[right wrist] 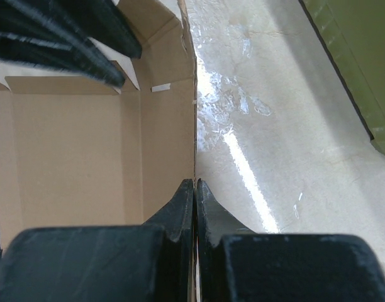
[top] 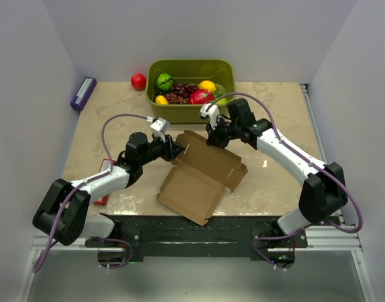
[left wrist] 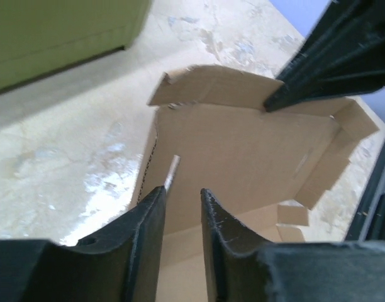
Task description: Fold the paper box
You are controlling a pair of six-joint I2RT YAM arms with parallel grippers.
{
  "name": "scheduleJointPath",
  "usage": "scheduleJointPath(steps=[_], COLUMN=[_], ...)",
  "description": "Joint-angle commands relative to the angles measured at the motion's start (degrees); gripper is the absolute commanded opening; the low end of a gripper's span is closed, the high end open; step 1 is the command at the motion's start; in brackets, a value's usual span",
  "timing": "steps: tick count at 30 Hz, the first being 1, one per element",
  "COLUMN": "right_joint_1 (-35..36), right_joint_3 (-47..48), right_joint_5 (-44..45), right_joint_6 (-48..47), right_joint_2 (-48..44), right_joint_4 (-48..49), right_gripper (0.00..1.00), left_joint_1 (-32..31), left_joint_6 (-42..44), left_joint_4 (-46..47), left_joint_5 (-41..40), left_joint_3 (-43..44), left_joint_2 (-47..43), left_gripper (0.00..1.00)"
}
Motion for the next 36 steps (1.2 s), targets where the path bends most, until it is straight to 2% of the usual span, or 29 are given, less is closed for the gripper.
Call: scheduleJointPath(steps=[1, 8, 17, 27, 29, 30, 33, 36], right_joint_1=[0.5, 1.0, 1.5, 1.5, 1.4, 1.4, 1.5, 1.5], right_joint_3=[0.0, 0.1, 0.1, -0.2, 0.1, 0.2, 0.0, -0.4], right_joint_5=[-2.0, -2.7, -2.7, -1.7, 1.2, 2.1, 3.6, 3.8], right_joint_6=[-1.4, -1.8, -2.1, -1.7, -1.0, -0.7, -0.3, 0.0], right_joint_2=[-1.1, -0.5, 0.1, 0.0, 0.1, 0.2, -0.2, -0.4], right_joint_4=[-0.7, -1.0, -0.8, -0.2, -0.3, -0.5, 0.0, 0.7], right_gripper=[0.00, 0.00, 0.00, 0.00, 0.00, 0.00, 0.00, 0.00], left_joint_1=[2.7, 5.6, 5.2, 2.9, 3.3, 3.4, 3.4, 3.1], left_joint_6=[1.8, 0.5, -3.4, -5.6, -4.0, -3.2, 1.4, 4.0], left_joint_4=[5.6, 10.2, 21.4, 27.7, 25.2, 22.4, 14.7, 9.2], left_joint_5=[-4.0, -1.5, 7.6, 10.7, 8.9, 8.4, 4.9, 1.0], left_joint_3=[2.4, 3.0, 3.9, 4.3, 4.1, 3.9, 3.2, 1.6], left_joint_2=[1.7, 6.6, 16.8, 21.9, 20.1, 19.1, 13.0, 8.7], left_gripper=[0.26, 0.24, 0.24, 0.25, 0.29, 0.36, 0.49, 0.53])
